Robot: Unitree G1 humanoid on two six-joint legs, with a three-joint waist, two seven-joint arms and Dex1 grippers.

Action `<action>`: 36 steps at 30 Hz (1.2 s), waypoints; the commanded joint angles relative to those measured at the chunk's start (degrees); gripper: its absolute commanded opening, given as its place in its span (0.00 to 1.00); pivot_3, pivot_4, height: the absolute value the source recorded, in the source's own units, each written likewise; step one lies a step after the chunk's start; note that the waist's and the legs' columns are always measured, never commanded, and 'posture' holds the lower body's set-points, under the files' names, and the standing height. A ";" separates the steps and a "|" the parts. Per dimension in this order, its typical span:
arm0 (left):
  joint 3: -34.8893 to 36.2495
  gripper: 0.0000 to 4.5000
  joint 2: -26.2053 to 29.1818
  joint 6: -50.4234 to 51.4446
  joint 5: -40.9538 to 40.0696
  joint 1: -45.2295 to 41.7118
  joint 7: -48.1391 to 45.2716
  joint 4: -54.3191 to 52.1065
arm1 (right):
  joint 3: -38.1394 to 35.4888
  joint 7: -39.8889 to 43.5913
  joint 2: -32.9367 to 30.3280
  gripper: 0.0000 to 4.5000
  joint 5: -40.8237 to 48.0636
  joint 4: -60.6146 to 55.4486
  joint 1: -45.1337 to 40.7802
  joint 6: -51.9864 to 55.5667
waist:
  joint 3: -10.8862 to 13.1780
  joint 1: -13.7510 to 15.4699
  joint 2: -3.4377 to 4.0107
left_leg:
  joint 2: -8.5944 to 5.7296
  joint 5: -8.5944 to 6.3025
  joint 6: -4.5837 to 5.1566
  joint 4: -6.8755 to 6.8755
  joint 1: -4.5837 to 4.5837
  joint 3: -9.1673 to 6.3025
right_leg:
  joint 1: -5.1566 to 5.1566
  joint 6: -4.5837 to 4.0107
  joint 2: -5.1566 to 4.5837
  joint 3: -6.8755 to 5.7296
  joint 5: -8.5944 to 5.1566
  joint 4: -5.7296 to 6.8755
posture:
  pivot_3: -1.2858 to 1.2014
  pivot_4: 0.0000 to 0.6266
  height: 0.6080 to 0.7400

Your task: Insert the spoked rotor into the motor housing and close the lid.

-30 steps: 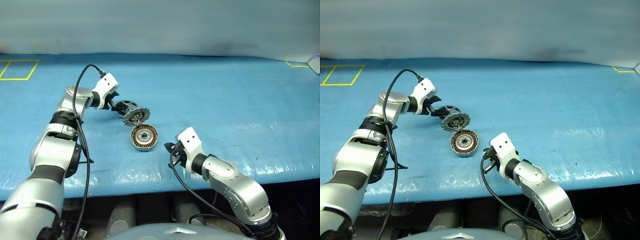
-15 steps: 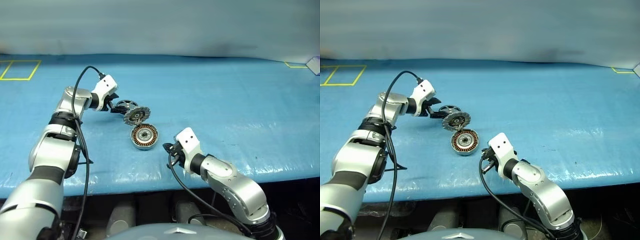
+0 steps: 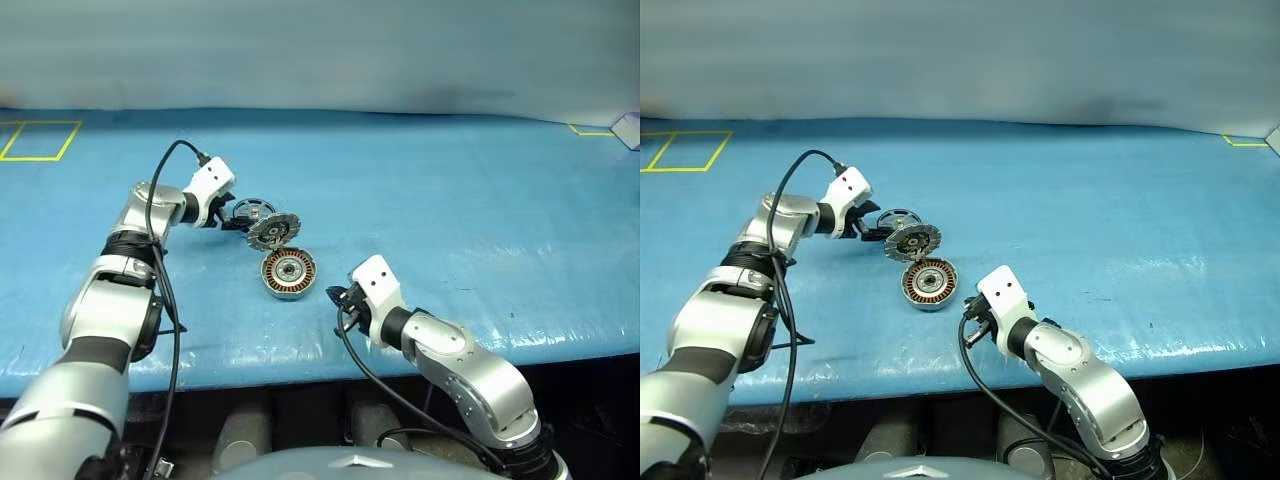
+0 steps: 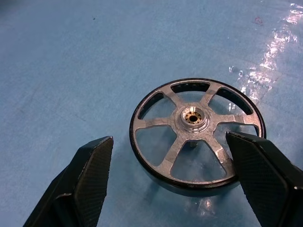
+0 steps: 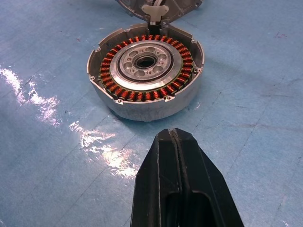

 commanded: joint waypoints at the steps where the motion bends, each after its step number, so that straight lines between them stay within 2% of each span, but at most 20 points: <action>1: 1.08 0.92 0.09 -0.48 -0.31 -0.04 -0.12 -1.41 | -0.24 0.17 -0.19 0.00 -0.16 -0.70 -0.83 -1.34 | 0.00 0.02 0.00 | 0.00 0.00 0.00 0.00 0.00 0.00 | 0.00 0.00 0.00 0.00 0.00 0.00 | 0.52 0.24 1.00; 15: 1.04 0.92 0.46 0.02 -0.18 0.86 -0.09 -1.85 | 0.13 0.35 -0.64 0.00 -0.15 -0.31 -1.29 -1.43 | 0.00 0.03 0.00 | 0.00 0.00 0.00 0.03 0.00 0.00 | 0.02 0.01 0.00 0.00 0.01 0.00 | 0.52 0.24 1.00; 18: 0.87 0.78 0.64 0.16 0.01 1.05 -0.16 -1.93 | 0.18 0.32 -0.64 0.00 -0.09 -0.25 -1.36 -1.50 | 0.00 0.03 0.00 | 0.00 0.00 0.00 0.03 0.00 0.00 | 0.01 0.01 0.00 0.00 0.01 0.00 | 0.52 0.24 1.00; 26: 0.82 0.20 0.74 0.20 0.22 1.26 0.39 -1.99 | 0.07 0.17 -0.48 0.00 -0.06 -0.14 -1.34 -1.47 | 0.00 0.04 0.00 | 0.00 0.00 0.00 0.03 0.00 0.00 | 0.02 0.01 0.00 0.00 0.01 0.00 | 0.52 0.24 1.00; 36: 0.73 0.20 1.14 -0.06 0.68 1.49 0.37 -2.35 | -0.08 0.04 -0.45 0.00 -0.08 -0.09 -1.13 -1.52 | 0.00 0.03 0.00 | 0.00 0.00 0.00 0.04 0.00 0.00 | 0.02 0.01 0.00 0.00 0.01 0.01 | 0.52 0.24 1.00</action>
